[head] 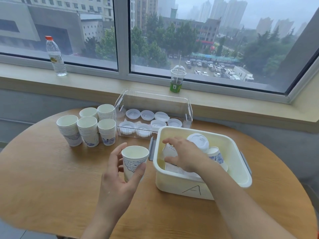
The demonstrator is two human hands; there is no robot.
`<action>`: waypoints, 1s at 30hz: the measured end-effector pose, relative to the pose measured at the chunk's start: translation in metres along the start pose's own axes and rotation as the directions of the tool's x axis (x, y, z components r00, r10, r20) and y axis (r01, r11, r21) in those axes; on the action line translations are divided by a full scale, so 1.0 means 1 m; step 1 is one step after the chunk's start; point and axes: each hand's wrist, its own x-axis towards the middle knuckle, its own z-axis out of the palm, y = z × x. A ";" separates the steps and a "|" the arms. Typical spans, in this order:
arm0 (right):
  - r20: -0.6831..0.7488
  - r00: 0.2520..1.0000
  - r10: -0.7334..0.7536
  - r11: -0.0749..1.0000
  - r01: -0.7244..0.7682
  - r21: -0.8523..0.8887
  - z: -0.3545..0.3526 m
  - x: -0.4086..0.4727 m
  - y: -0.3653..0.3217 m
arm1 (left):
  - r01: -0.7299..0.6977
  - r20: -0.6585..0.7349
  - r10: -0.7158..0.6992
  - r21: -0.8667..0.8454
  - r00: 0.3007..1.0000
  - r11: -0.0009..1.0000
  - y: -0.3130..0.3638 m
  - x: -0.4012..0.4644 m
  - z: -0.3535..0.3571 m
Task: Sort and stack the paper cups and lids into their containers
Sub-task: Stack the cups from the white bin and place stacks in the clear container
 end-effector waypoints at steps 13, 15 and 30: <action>0.000 0.999 0.049 0.996 -0.049 0.077 0.005 0.002 0.000 | 0.006 0.015 -0.006 0.019 1.000 1.000 -0.003 -0.001 -0.001; -0.054 0.997 0.056 0.992 -0.050 0.112 0.007 0.001 0.005 | 0.004 0.021 -0.005 0.015 1.000 1.000 -0.001 -0.002 -0.001; -0.412 0.889 0.199 0.466 0.284 0.838 -0.028 -0.054 -0.006 | -0.047 0.083 0.045 0.026 0.996 0.999 0.029 -0.010 0.012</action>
